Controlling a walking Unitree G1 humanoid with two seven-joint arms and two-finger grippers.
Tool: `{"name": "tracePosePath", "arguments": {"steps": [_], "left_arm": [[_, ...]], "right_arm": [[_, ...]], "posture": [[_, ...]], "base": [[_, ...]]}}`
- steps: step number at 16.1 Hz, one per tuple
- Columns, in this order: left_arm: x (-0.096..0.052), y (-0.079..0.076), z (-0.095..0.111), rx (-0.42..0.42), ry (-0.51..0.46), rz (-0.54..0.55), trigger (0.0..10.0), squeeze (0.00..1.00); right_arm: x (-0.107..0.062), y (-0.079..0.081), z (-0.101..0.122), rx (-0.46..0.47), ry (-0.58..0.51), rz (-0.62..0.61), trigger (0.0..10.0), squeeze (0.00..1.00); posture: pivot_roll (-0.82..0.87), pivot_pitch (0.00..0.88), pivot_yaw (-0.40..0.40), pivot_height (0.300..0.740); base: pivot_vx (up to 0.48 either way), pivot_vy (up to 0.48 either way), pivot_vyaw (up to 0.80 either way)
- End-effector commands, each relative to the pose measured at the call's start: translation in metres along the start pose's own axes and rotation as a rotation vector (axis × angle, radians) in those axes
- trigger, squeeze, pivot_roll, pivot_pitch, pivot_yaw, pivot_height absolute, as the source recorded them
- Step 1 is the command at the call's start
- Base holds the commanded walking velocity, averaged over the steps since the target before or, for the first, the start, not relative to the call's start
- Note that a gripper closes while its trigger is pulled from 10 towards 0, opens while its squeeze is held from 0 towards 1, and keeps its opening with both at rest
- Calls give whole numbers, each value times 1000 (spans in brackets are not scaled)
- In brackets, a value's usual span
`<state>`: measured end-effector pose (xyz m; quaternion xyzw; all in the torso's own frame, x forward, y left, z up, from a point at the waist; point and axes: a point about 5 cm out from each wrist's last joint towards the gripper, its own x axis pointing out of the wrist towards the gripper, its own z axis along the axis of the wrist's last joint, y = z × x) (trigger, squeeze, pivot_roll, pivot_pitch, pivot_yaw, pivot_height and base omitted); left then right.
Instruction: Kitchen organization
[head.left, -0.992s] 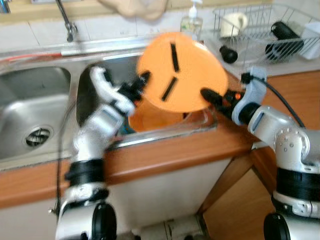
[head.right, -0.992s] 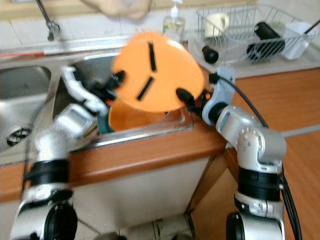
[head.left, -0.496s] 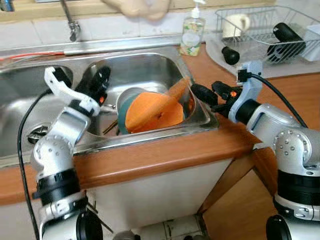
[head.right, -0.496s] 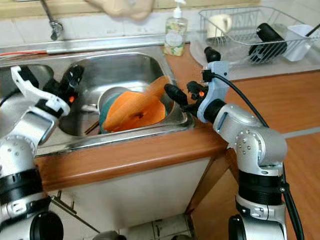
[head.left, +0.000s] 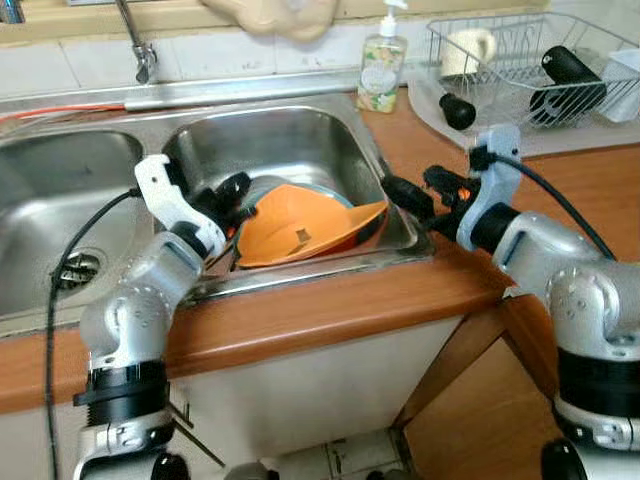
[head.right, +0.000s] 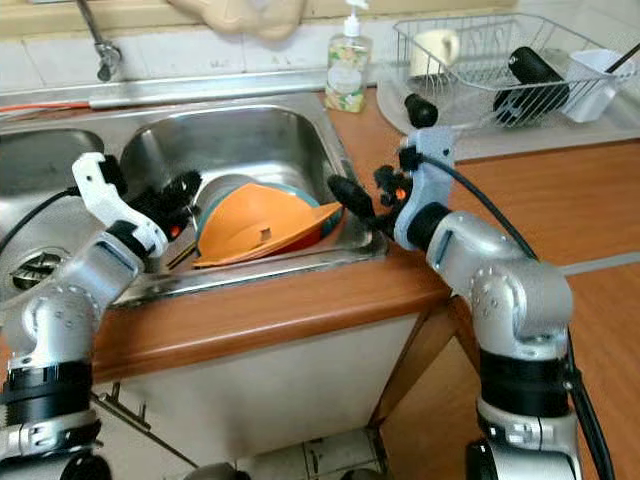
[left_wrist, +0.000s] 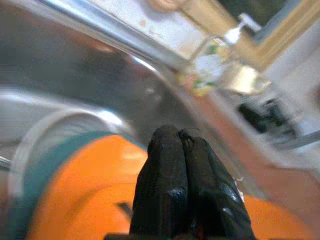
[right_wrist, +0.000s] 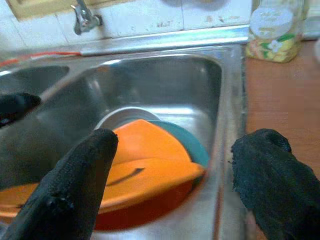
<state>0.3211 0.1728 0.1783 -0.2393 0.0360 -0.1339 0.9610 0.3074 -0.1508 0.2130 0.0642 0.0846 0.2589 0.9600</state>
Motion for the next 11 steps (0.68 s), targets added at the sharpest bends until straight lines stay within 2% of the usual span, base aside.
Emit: {"name": "tracePosePath", "arguments": {"steps": [1, 2, 4, 5, 6, 7, 9, 10, 11], "left_arm": [[-2, 0, 8, 113, -47, 42, 10000, 0], [-4, 2, 13, 210, -82, 90, 10000, 996], [-11, -4, 18, 372, -133, 83, 10000, 1000], [-12, -7, 19, 407, -147, 78, 10000, 1000], [-16, -12, 20, 526, -186, 101, 10000, 1000], [-19, -15, 16, 527, -198, 94, 10000, 1000], [-23, -15, 11, 519, -197, 102, 10000, 1000], [-31, -10, -1, 565, -193, 157, 10000, 1000], [-37, -8, -7, 586, -164, 168, 10000, 1000]], "right_arm": [[0, 4, 2, -45, -34, -21, 10000, 0], [1, 6, 1, -24, -63, -61, 10000, 1000], [1, 14, 0, -56, -113, -114, 10000, 1000], [1, 16, -2, -74, -125, -132, 10000, 1000], [0, 22, -3, -126, -180, -168, 10000, 1000], [-1, 26, -3, -161, -221, -190, 10000, 1000], [-1, 29, -4, -189, -235, -206, 10000, 1000], [-3, 31, -10, -215, -236, -223, 10000, 1000], [-4, 31, -12, -235, -238, -240, 10000, 1000]], "posture": [[-27, 0, 28, 740], [-24, 0, 29, 740], [-21, 0, 28, 740], [-17, 0, 26, 740], [-10, 0, 25, 740], [-8, 0, 23, 740], [-3, 0, 21, 740], [-3, 0, 19, 740], [-3, 0, 19, 740]], "base": [[0, 0, 0], [0, 0, 0], [0, 0, 319], [0, 0, 800], [0, 0, 800], [0, 0, 800], [0, 0, 800], [0, 0, 800], [0, 0, 800]]}}
